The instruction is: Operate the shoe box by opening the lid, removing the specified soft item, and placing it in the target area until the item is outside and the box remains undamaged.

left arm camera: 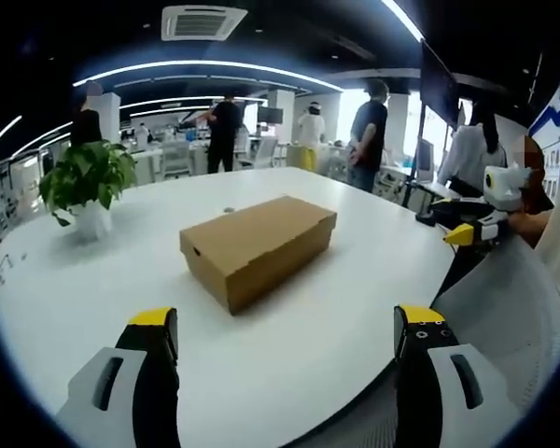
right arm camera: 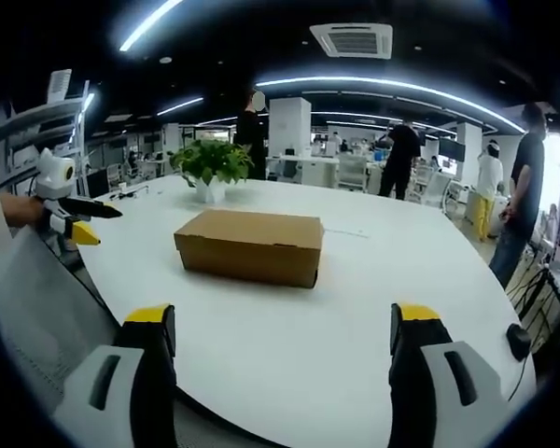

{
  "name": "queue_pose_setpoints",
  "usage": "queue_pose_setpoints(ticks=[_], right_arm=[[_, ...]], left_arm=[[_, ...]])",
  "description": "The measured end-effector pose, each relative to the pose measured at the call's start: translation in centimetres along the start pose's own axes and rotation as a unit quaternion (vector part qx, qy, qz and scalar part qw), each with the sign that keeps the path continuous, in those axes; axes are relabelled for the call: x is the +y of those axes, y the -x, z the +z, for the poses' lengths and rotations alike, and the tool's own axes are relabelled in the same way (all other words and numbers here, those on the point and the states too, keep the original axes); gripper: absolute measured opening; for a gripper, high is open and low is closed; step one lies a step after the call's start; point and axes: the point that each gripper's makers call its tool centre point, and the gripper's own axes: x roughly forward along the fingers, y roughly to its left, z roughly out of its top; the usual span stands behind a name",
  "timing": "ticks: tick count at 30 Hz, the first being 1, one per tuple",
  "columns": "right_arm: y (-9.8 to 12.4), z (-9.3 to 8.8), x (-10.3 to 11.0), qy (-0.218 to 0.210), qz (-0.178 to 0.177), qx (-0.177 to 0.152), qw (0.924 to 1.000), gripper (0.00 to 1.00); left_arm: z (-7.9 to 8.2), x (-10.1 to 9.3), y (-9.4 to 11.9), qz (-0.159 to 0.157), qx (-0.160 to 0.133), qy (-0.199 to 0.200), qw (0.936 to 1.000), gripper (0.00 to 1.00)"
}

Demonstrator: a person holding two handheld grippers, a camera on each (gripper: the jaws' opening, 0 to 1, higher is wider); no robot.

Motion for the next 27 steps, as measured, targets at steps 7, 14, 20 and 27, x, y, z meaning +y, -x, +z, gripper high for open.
queue_pose_setpoints(ticks=[7,14,20,27], right_arm=[[-0.5,0.9,-0.3,0.009,0.002,0.001,1.0000,0.89],[-1.3,1.9,-0.9,0.019,0.012,0.002,0.9998,0.89],[-2.3,2.3,-1.5,0.024,0.026,0.004,0.9994,0.88],[-3.8,2.8,-1.7,0.029,0.048,0.009,0.9984,0.87]], left_arm=[[0.7,0.4,-0.6,-0.001,-0.001,-0.005,1.0000,1.00],[1.0,0.9,-1.3,0.007,0.002,-0.004,1.0000,1.00],[1.4,1.3,-2.1,0.014,0.003,-0.003,0.9999,1.00],[1.9,2.2,-3.2,0.025,0.002,0.003,0.9997,0.99]])
